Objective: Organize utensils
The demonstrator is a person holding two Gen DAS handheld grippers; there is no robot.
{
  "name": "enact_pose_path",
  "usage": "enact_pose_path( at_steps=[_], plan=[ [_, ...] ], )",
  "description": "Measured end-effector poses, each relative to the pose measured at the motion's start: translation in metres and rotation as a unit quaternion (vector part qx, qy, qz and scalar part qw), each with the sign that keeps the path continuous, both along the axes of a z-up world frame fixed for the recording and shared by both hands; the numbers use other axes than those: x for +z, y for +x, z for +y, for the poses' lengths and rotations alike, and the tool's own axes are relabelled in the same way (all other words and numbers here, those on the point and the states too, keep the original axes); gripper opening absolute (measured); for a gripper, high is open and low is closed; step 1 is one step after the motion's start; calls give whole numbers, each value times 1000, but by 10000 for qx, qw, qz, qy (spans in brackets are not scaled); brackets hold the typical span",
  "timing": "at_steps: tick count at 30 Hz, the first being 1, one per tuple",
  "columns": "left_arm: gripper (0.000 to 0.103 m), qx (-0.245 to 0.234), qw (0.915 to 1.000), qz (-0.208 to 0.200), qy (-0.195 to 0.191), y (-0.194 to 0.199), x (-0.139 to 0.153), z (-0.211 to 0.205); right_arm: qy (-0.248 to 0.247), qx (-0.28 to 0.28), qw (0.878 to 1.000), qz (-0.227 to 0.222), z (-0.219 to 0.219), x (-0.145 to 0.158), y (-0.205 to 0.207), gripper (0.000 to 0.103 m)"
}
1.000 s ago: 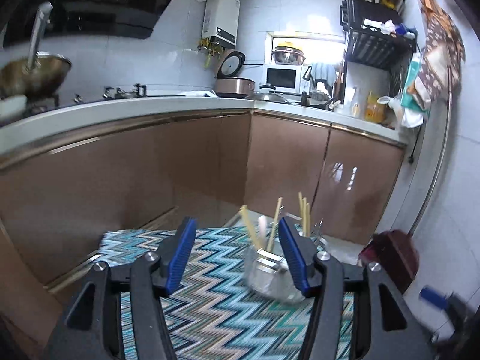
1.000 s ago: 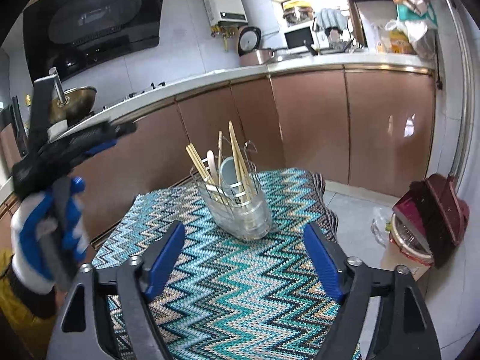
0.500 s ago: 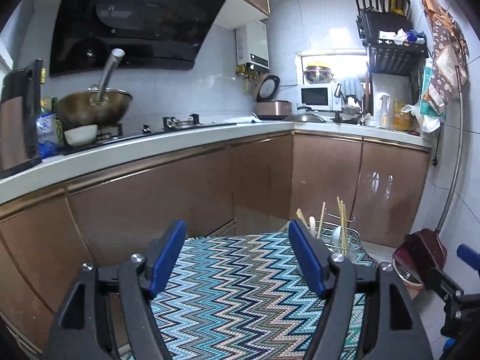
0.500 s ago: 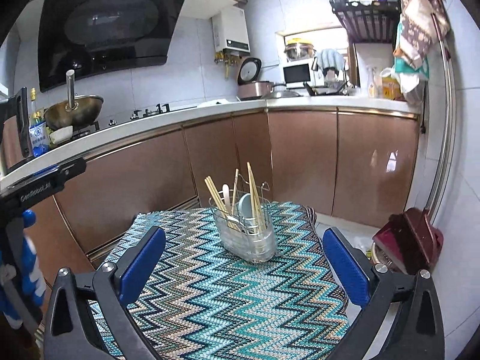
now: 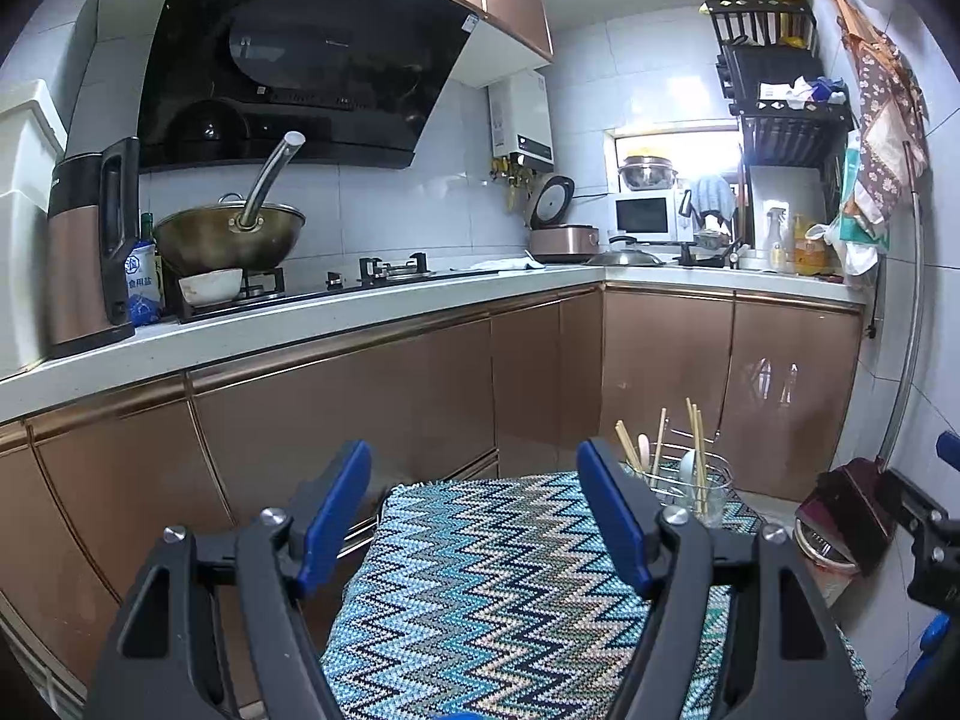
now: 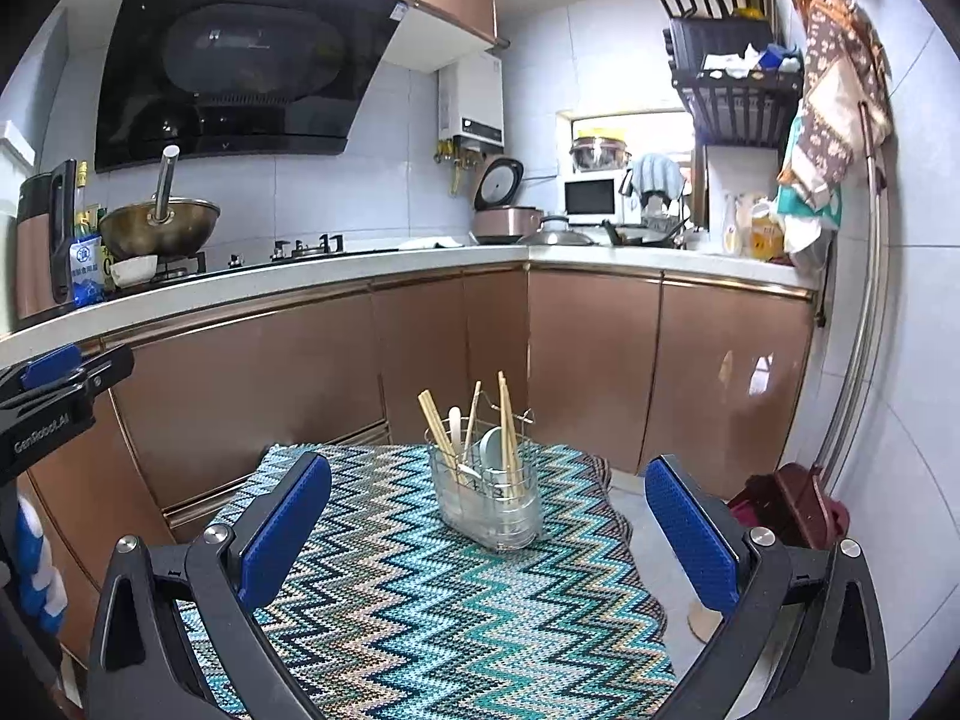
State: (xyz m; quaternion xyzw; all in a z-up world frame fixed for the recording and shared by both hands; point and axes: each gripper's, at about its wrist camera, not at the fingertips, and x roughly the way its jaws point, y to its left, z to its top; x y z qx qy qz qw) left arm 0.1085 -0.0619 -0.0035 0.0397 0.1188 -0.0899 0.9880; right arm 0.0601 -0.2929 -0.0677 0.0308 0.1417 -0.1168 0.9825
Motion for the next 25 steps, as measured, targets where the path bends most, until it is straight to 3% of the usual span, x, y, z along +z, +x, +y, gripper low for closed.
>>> enact_pose_path(
  at_steps=[11,25],
  plan=[
    [70,-82,9999,-84,-58,-31,2,18,-98,-29,9997,-222,14,15,-26,103],
    [71,145,9996,-67,-244,-57,3,49,-333,124,9987,-360,44,20,-45,103]
  ],
)
